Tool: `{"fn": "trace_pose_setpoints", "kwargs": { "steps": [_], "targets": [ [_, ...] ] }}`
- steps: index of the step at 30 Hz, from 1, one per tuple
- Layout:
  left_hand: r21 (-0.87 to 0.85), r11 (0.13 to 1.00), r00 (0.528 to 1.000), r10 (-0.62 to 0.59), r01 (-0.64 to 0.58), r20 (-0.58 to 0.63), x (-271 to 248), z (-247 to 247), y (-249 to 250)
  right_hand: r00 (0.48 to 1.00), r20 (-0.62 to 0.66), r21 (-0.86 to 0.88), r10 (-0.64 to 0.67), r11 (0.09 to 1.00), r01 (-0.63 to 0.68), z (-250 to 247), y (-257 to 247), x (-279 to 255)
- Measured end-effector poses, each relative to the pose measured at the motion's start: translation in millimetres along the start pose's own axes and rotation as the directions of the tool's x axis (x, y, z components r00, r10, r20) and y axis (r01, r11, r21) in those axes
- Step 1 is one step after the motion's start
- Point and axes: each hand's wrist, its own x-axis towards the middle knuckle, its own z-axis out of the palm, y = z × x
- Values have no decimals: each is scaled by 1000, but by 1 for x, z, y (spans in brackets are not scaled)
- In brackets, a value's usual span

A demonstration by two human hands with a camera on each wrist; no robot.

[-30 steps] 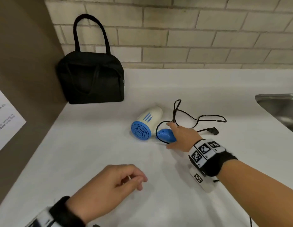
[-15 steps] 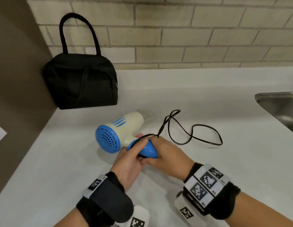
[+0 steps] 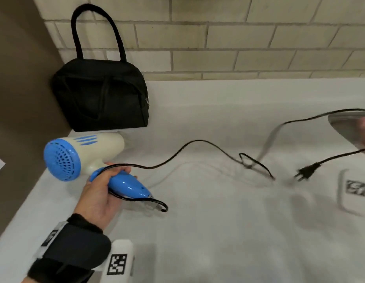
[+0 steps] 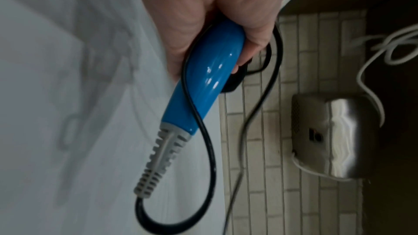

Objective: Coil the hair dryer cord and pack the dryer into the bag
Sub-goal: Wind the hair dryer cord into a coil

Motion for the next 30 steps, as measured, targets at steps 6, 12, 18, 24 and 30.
{"fn": "trace_pose_setpoints", "kwargs": {
  "steps": [6, 12, 18, 24, 30],
  "targets": [
    [46, 998, 999, 37, -38, 16, 5, -14, 14, 977, -198, 13, 75, 997, -74, -62, 118, 58],
    [37, 999, 992, 23, -28, 121, -6, 3, 9, 968, 242, -259, 65, 966, 0, 40, 22, -15],
    [8, 1000, 988, 2, -4, 153, -16, 14, 9, 903, 182, -603, -390, 681, 416, 84, -4, -57],
    [-33, 999, 992, -32, 36, 125, -23, 26, -1, 721, 632, -195, -284, 842, 503, 151, -53, -146],
    [9, 997, 979, -74, 73, 188, -32, 33, -6, 579, 702, -245, -415, 622, 743, 209, -50, -150]
  ]
}}
